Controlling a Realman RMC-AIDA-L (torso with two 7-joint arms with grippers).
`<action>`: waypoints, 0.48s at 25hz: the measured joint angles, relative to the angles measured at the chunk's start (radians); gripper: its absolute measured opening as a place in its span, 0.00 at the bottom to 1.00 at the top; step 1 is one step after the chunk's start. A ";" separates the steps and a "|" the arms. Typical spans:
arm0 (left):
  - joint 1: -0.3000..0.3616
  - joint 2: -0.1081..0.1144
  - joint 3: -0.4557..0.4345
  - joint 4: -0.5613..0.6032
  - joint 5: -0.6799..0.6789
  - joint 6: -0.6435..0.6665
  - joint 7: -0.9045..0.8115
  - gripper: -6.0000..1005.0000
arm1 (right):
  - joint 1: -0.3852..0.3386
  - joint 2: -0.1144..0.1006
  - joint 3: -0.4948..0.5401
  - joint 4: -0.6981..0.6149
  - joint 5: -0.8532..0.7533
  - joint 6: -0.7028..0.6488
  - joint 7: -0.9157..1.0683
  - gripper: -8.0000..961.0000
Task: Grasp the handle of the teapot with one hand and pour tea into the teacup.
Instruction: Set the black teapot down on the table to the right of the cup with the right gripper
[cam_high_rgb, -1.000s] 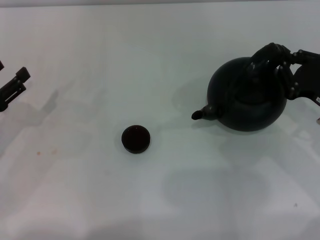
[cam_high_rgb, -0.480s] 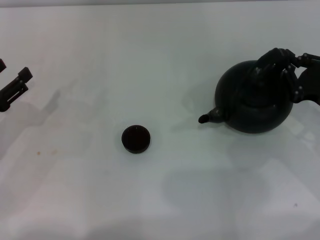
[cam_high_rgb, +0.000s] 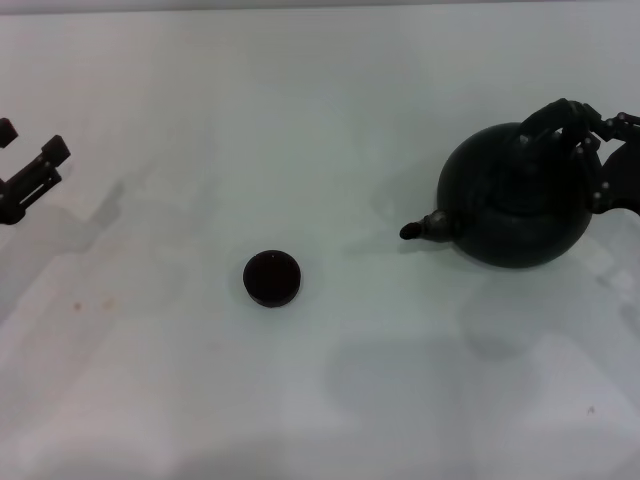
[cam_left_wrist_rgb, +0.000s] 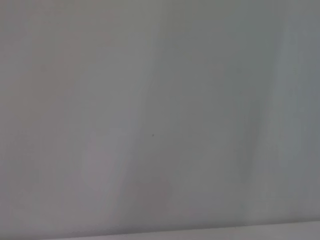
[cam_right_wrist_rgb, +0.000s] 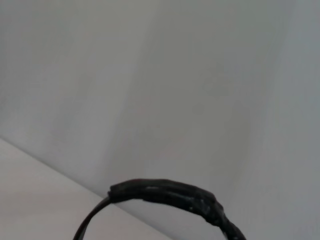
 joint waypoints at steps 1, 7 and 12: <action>0.000 0.000 0.000 0.000 0.000 0.000 0.000 0.77 | 0.000 0.002 0.000 0.002 0.000 0.003 -0.007 0.11; 0.000 -0.003 0.000 0.000 0.000 -0.003 0.000 0.77 | 0.011 0.007 0.000 0.026 0.000 0.006 -0.026 0.11; 0.000 -0.003 0.000 0.000 0.000 -0.004 -0.001 0.77 | 0.011 0.008 0.008 0.030 -0.001 0.009 -0.028 0.11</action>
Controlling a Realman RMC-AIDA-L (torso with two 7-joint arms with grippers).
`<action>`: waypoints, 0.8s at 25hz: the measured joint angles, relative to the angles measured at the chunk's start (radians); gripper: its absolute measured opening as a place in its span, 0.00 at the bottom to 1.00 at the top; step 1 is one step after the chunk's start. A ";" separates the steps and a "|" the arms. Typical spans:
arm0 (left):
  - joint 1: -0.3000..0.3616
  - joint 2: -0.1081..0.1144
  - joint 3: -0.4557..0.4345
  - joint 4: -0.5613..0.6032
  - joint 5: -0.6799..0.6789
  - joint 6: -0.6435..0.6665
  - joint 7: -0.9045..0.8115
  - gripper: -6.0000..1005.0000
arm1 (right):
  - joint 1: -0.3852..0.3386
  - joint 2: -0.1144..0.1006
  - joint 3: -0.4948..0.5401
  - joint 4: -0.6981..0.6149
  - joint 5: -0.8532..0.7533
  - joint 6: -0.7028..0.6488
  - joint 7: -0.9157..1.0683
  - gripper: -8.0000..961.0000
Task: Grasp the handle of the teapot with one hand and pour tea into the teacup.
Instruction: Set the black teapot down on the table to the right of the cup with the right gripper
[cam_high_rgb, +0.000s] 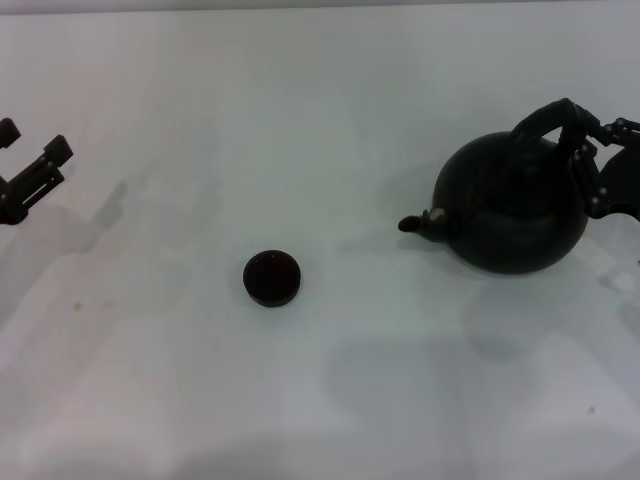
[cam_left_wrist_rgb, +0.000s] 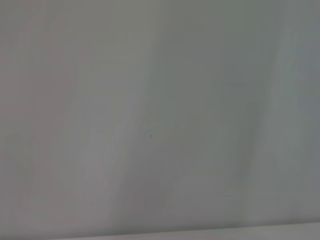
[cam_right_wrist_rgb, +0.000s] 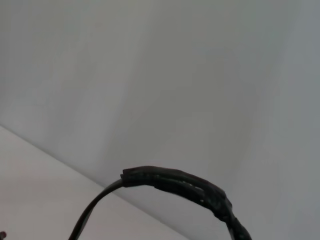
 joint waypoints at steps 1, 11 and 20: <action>0.000 0.000 0.000 0.000 0.000 0.000 0.000 0.77 | 0.000 0.000 0.004 0.002 0.000 0.000 -0.001 0.11; 0.000 -0.005 0.000 -0.001 0.000 0.003 0.000 0.77 | 0.003 0.020 0.059 0.024 0.002 0.000 -0.025 0.20; -0.001 -0.003 -0.003 -0.001 0.000 0.003 0.000 0.77 | 0.015 0.024 0.064 0.049 0.001 0.003 0.012 0.42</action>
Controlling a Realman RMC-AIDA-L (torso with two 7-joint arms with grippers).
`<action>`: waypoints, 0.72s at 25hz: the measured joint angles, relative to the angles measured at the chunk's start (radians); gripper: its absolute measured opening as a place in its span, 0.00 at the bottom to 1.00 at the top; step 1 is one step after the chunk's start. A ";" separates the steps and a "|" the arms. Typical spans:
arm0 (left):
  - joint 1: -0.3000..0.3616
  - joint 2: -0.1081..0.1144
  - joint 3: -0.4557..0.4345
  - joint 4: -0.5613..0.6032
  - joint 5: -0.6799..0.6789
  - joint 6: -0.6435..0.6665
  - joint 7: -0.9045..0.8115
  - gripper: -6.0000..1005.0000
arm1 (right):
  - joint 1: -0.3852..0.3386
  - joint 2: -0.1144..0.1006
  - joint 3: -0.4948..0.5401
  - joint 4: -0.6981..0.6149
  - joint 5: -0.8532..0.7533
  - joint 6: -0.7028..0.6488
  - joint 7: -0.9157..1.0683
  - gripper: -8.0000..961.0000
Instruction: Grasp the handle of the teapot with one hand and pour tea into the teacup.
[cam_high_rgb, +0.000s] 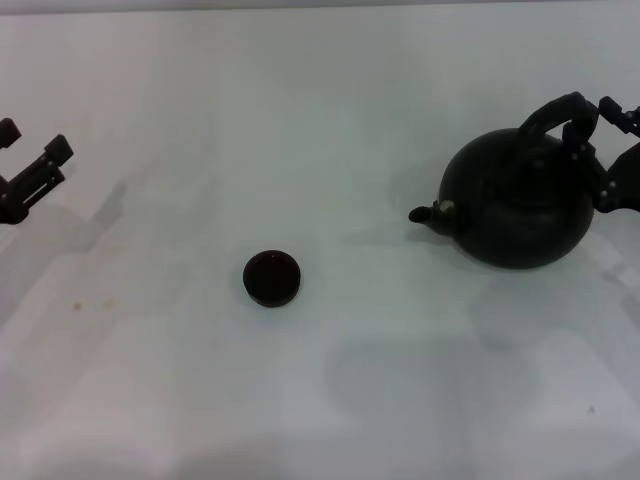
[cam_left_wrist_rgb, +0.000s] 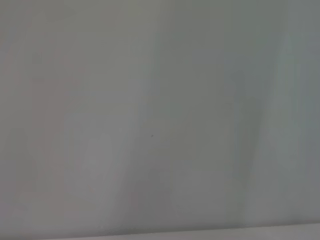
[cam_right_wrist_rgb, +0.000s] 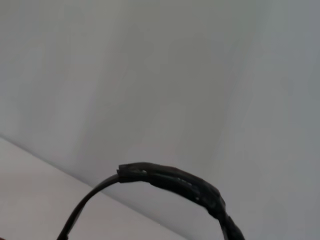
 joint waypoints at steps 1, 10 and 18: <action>0.000 0.001 -0.001 0.000 0.000 0.000 0.000 0.77 | 0.001 0.000 0.000 0.003 0.000 0.001 0.015 0.42; -0.003 0.007 -0.002 0.000 0.000 0.011 0.001 0.77 | -0.030 0.002 0.004 0.003 0.007 -0.014 0.064 0.64; -0.004 0.007 -0.003 0.000 -0.008 0.016 0.026 0.77 | -0.102 -0.002 0.087 0.000 0.008 -0.104 0.147 0.91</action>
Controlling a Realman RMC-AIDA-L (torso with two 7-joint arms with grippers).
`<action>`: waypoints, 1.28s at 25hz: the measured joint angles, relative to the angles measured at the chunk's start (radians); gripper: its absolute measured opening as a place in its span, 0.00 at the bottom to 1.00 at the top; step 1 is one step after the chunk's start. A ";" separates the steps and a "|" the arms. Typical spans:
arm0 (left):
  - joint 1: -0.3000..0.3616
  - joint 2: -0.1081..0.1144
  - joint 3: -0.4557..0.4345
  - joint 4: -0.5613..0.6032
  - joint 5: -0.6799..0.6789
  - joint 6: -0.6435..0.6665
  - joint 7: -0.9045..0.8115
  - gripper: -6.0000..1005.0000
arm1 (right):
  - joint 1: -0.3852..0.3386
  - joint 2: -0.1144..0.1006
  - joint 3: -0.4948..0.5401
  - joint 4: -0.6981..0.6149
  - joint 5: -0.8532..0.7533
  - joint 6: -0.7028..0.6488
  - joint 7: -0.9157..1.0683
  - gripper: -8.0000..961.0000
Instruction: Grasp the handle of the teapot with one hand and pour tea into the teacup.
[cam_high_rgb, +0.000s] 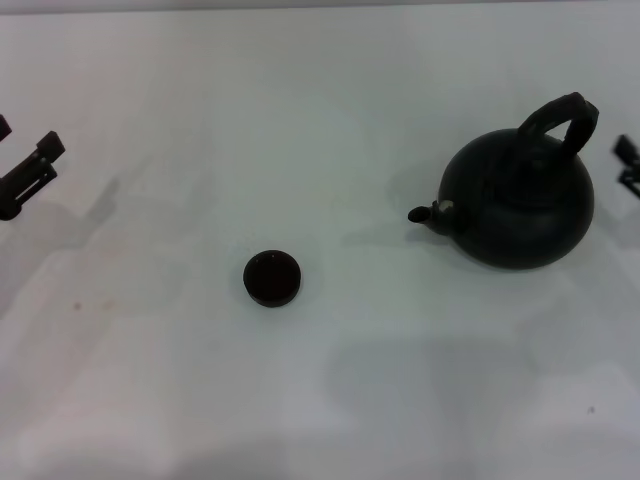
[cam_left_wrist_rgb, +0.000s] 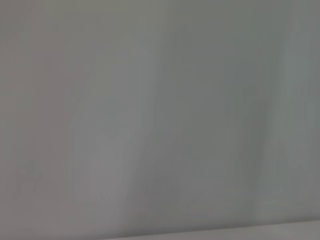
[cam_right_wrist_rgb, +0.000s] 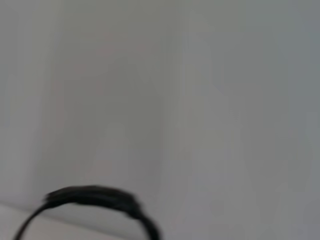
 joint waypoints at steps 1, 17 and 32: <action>0.000 0.000 -0.002 0.000 -0.001 0.002 0.003 0.77 | -0.012 0.001 0.023 0.003 0.000 -0.012 0.013 0.91; -0.082 -0.013 -0.145 -0.093 -0.005 0.157 0.073 0.77 | -0.057 0.021 0.214 0.054 -0.001 -0.040 0.074 0.92; -0.153 -0.012 -0.177 -0.144 -0.083 0.152 -0.017 0.77 | 0.104 0.002 0.384 0.146 0.000 -0.029 0.019 0.92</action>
